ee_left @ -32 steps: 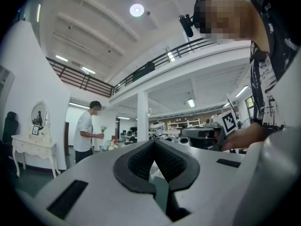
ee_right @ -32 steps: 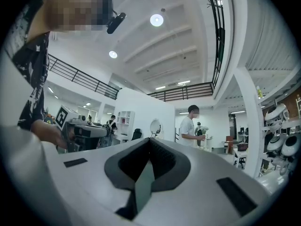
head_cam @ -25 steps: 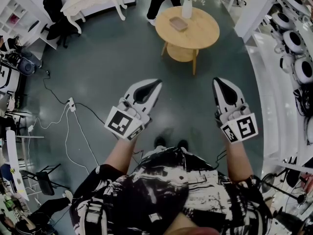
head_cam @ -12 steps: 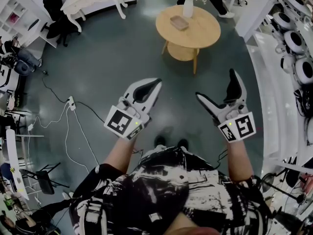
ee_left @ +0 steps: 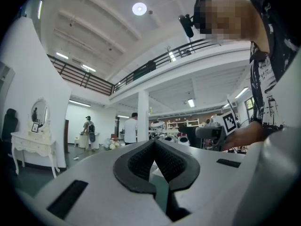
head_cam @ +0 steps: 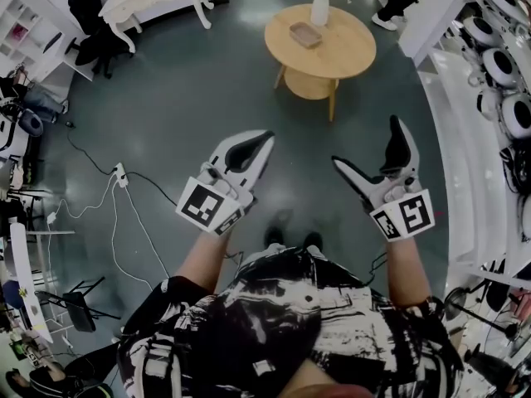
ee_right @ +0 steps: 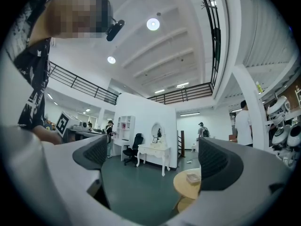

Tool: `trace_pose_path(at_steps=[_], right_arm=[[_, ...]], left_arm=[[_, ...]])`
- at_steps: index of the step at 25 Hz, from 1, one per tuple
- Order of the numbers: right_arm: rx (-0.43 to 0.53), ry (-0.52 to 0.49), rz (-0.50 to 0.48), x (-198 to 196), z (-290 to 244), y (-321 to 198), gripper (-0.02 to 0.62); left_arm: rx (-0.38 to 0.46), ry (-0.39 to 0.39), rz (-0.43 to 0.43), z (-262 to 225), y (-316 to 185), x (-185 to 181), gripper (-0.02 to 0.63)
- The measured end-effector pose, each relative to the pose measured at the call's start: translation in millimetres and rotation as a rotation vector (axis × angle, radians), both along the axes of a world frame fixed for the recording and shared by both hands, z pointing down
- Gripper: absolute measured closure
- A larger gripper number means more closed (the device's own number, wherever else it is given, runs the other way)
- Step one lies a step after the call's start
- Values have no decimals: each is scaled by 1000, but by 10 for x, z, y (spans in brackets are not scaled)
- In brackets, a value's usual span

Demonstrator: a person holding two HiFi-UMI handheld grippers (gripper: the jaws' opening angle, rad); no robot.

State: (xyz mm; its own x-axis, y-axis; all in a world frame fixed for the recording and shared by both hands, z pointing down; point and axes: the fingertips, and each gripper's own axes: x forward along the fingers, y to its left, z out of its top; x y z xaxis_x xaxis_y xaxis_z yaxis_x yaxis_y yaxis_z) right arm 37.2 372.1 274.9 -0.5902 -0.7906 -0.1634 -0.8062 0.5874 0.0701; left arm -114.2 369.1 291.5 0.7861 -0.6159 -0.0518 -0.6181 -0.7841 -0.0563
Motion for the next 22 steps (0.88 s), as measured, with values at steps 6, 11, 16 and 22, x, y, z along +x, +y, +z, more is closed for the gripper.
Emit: trace_pose_path(at_steps=[6, 11, 16, 22], right_arm=[[-7, 0, 17, -301, 27, -71, 20], [-1, 9, 42, -606, 29, -134, 20], [-5, 25, 61, -687, 46, -284, 20], [14, 35, 61, -623, 45, -692, 20]], left_arm=[[-2, 4, 26, 27, -114, -290, 606], [4, 3, 58, 36, -251, -593, 606], [2, 7, 74, 51, -466, -687, 606], [17, 10, 72, 64, -846, -637, 606]])
